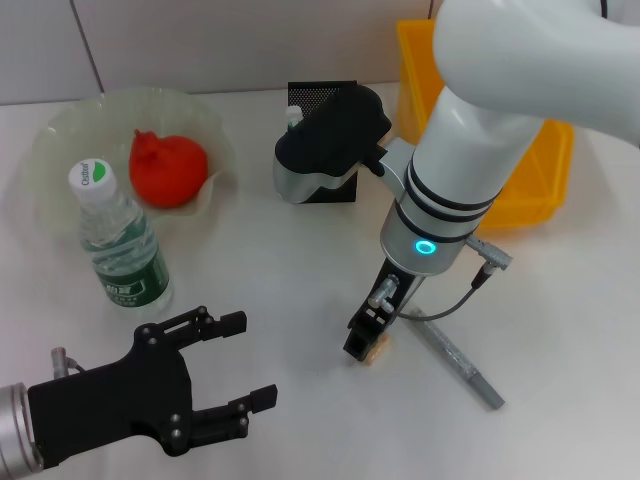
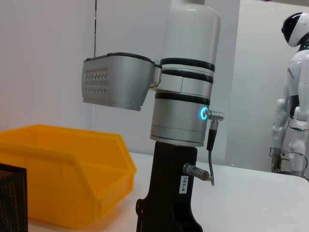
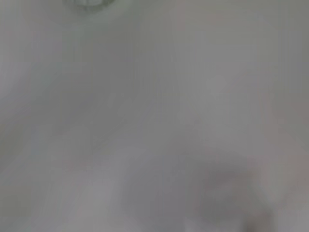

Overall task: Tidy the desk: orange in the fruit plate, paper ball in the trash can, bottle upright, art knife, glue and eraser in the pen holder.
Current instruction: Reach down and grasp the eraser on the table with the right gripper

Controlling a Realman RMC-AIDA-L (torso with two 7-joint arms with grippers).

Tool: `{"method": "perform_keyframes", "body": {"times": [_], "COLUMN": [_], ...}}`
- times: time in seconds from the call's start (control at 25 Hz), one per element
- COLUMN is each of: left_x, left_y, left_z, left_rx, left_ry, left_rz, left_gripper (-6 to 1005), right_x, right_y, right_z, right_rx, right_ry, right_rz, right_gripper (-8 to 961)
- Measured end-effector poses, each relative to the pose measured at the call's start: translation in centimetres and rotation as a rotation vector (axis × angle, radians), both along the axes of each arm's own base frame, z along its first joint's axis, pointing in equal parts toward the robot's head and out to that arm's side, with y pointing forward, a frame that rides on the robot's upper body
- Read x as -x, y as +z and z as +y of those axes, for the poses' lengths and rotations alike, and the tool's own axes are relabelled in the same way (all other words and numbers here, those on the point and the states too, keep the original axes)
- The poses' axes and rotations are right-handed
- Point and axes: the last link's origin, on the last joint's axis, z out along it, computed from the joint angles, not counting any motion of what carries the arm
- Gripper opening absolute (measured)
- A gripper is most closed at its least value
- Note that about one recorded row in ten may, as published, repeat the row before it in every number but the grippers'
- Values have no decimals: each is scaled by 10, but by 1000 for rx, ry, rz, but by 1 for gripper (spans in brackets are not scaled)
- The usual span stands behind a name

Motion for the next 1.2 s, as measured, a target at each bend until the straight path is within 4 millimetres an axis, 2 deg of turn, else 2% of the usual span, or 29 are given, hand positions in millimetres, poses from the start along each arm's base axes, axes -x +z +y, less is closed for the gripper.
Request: {"method": "perform_keyframes", "body": {"times": [1.2], "left_x": [0], "left_y": [0], "left_z": [0], "left_rx": [1], "left_ry": [2], "left_rz": [0], "left_gripper": [799], "right_x": [-1], "right_y": [0], "right_z": [-1], "right_rx": [3], "right_ry": [-2], "right_rz": [-2], "right_gripper": [489]}}
